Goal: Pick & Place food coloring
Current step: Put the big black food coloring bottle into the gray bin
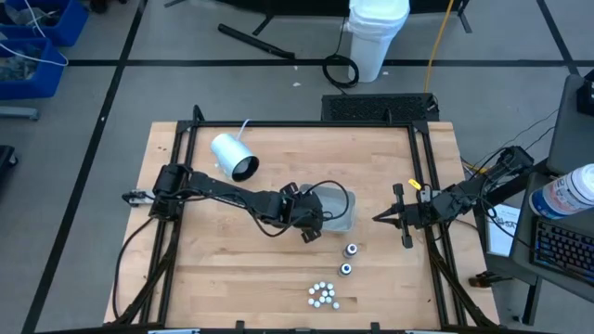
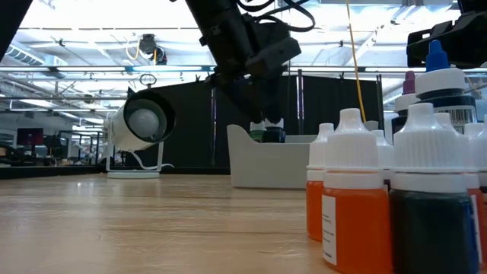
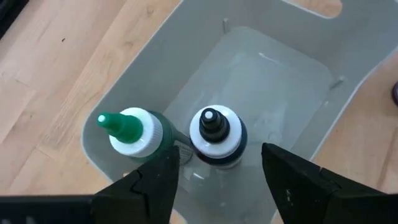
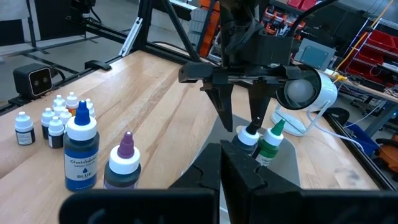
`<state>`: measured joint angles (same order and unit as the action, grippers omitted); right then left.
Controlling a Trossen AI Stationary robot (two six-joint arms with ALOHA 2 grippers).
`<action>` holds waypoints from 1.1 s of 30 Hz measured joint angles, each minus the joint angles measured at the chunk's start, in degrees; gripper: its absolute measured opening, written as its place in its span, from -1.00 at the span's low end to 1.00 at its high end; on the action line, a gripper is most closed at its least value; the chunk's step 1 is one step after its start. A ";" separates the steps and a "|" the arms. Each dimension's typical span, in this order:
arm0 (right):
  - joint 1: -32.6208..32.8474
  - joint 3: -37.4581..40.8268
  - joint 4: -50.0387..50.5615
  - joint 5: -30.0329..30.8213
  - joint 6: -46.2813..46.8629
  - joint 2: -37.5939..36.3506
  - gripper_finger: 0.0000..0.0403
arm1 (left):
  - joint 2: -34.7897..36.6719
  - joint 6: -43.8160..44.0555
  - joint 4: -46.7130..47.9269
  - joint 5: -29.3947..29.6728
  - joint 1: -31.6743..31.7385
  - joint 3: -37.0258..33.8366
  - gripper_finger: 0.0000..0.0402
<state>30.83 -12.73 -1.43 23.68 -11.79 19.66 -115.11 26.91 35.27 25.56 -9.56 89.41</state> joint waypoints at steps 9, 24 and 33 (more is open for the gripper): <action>0.02 0.00 0.00 0.00 0.00 0.00 -1.00 | 0.09 -2.60 -3.12 0.00 0.03 0.00 0.35; 0.00 0.00 0.00 0.00 0.00 0.02 -1.00 | 0.09 -2.38 -3.90 1.51 0.22 0.02 0.35; 0.00 -0.01 0.00 0.00 0.00 0.02 -1.00 | 0.09 -0.92 -3.96 1.51 0.07 0.02 0.35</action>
<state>30.83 -12.75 -1.43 23.68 -11.79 19.68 -115.02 26.00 31.31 27.07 -9.50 89.43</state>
